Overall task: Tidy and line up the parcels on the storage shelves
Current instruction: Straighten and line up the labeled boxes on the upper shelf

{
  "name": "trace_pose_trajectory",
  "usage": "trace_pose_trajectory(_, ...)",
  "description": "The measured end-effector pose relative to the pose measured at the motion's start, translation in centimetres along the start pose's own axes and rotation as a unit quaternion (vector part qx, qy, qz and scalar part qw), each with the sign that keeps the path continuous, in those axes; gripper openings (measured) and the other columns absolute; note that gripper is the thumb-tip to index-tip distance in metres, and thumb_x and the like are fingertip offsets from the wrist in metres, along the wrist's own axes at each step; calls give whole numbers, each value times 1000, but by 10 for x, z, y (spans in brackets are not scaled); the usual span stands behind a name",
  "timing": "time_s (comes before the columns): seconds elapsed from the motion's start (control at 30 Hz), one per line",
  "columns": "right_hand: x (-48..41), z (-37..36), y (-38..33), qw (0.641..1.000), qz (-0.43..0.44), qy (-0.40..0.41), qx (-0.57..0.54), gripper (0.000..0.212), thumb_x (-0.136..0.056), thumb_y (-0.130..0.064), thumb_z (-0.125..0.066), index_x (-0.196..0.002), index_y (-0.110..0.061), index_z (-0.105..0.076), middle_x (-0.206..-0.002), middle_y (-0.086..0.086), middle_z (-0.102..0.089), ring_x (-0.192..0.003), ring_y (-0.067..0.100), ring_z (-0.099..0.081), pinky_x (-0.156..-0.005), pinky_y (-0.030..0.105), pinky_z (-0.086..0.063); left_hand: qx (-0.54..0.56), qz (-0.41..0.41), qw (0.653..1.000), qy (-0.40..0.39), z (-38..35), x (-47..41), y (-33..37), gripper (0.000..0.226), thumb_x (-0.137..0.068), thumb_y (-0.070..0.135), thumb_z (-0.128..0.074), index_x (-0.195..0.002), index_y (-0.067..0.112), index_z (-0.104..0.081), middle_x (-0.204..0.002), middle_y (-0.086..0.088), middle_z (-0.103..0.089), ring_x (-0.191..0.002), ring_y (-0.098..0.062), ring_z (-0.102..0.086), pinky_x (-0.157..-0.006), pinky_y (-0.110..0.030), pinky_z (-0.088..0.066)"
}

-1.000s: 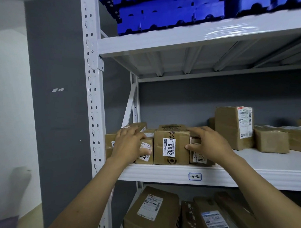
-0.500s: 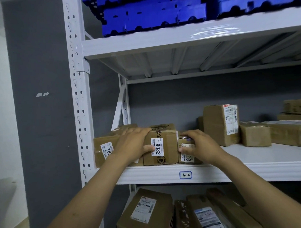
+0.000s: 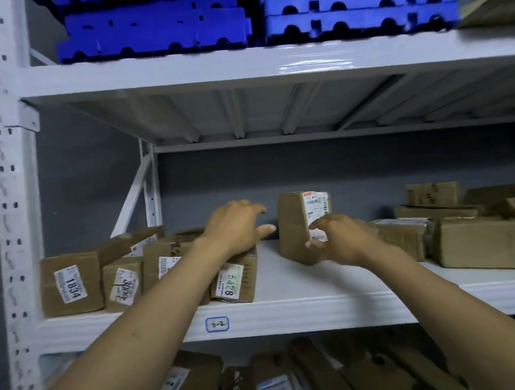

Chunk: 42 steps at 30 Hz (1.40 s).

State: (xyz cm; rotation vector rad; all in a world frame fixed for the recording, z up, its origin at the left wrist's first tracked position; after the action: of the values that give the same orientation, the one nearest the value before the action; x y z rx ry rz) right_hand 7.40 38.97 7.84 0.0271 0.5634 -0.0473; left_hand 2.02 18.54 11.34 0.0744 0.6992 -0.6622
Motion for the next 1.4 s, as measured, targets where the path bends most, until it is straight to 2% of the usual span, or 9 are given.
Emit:
trace_pose_trajectory(0.13, -9, -8, 64, 999, 25, -6, 33, 33, -93, -52, -48, -111, -25, -55, -119, 3, -60, -102, 23, -55, -76, 35, -46, 25, 47, 998, -16, -35, -43, 42, 59, -91, 54, -53, -143, 28, -40, -143, -5, -46, -130, -27, -43, -102, -40, -42)
trace_pose_trajectory(0.47, -26, -28, 150, 992, 118, -52, -11, 58, -94, -42, -52, -147, -26, -35, -153, -4, -36, -137, 20, -38, -108, 34, -36, 61, 101, 993, 19, -97, -118, 90, 89, -89, 43, -62, -154, 20, -5, -162, 0, -3, -149, -24, -4, -119, -47, -15)
trace_pose_trajectory(0.63, -36, -41, 178, 993, 112, -23, -25, 52, -93, -48, -49, -142, -33, -42, -146, -4, -47, -129, 20, -48, -101, 37, -43, 116, 134, 973, 145, -92, -117, 95, 72, -85, 48, -65, -145, 23, -36, -130, -1, -43, -126, -22, -38, -108, -39, -33)
trace_pose_trajectory(0.77, -49, -37, 169, 988, 78, 22, -128, 39, -94, -55, -45, -121, -32, -62, -126, -9, -63, -113, 17, -58, -88, 35, -48, 259, 188, 903, 285, -66, -103, 88, 58, -81, 51, -67, -131, 26, -54, -108, 6, -50, -108, -13, -48, -94, -32, -45)
trace_pose_trajectory(0.9, -59, -28, 132, 906, 49, 30, -419, 39, -99, -50, -39, -116, -25, -63, -117, -12, -65, -109, 9, -59, -95, 31, -44, 293, 278, 896, 186, -67, -101, 82, 54, -84, 53, -63, -131, 28, -55, -136, 0, -36, -132, -18, -33, -111, -34, -32)
trace_pose_trajectory(1.0, -58, -30, 108, 815, 60, -44, -574, 41, -100, -49, -37, -106, -23, -69, -103, -11, -73, -100, 7, -67, -97, 37, -50, 481, 267, 823, 140, -75, -95, 86, 40, -88, 42, -63, -126, 31, -55, -133, -5, -50, -111, -17, -59, -75, -24, -55)
trace_pose_trajectory(1.07, -57, -33, 101, 795, 43, -43, -604, 40, -99, -50, -41, -108, -23, -69, -101, -8, -74, -97, 8, -69, -95, 39, -52, 544, 248, 788, 145, -75, -85, 92, 40, -91, 33, -64, -128, 31, -48, -125, -2, -60, -98, -14, -66, -64, -23, -56)
trace_pose_trajectory(1.23, -48, -35, 95, 749, -1, -35, -662, 25, -95, -36, -57, -113, -20, -65, -99, -6, -75, -95, 12, -70, -82, 28, -53, 589, 222, 760, 161, -83, -66, 98, 88, -82, 25, -75, -151, 18, -21, -136, 5, -53, -115, -11, -58, -97, -27, -47)
trace_pose_trajectory(1.4, -29, -39, 95, 702, 15, -15, -711, 44, -90, -9, -65, -129, -25, -54, -106, -5, -72, -94, 8, -70, -76, 20, -55, 611, 186, 755, 148, -89, -48, 99, 68, -72, 32, -81, -132, 22, -50, -122, 3, -65, -113, -15, -62, -94, -31, -51)
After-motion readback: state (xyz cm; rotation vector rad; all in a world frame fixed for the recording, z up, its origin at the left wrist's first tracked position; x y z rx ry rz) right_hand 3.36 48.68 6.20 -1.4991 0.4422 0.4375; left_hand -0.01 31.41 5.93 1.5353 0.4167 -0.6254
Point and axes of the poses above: each hand's wrist, its own x-axis away from the middle knuckle, its own z-axis out of the back of the hand, y = z × x, the point moved 2 cm from there along -x, towards the middle knuckle
